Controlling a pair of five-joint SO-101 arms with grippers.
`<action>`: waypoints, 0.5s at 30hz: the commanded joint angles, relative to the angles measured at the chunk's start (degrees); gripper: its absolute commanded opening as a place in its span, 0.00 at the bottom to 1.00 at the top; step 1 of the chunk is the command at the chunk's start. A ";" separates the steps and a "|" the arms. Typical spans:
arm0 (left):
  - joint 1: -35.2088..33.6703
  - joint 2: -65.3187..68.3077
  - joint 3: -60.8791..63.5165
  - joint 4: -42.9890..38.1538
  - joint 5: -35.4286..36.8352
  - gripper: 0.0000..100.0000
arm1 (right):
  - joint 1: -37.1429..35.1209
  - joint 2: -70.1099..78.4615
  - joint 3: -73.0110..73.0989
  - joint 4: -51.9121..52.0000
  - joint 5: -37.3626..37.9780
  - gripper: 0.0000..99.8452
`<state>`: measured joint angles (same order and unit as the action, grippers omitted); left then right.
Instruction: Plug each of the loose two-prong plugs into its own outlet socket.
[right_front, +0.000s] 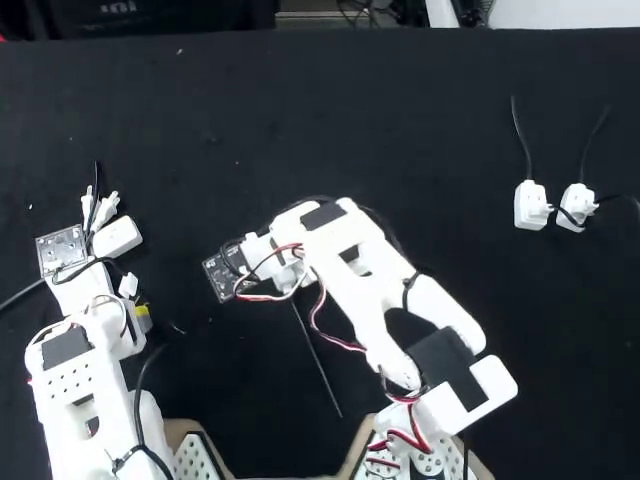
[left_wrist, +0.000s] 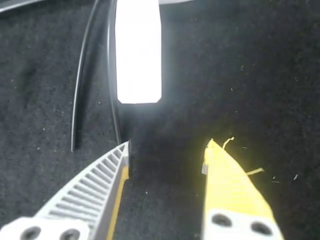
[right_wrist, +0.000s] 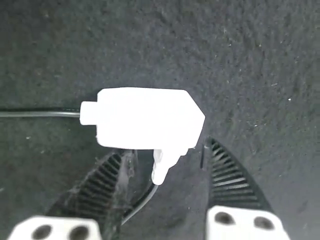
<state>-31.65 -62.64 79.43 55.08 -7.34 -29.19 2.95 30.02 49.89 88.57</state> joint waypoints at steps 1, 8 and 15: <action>-0.57 -0.79 -2.86 -0.79 0.44 0.24 | -1.05 -3.82 -5.85 6.68 0.79 0.20; -0.57 -0.79 -2.86 -0.79 0.35 0.24 | -1.32 -3.74 -9.89 9.49 0.62 0.24; -0.57 -0.79 -2.86 -0.79 0.35 0.24 | -2.02 -3.30 -9.10 9.41 6.15 0.26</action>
<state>-31.65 -62.64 79.43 55.08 -7.34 -30.42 2.95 23.34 58.95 90.51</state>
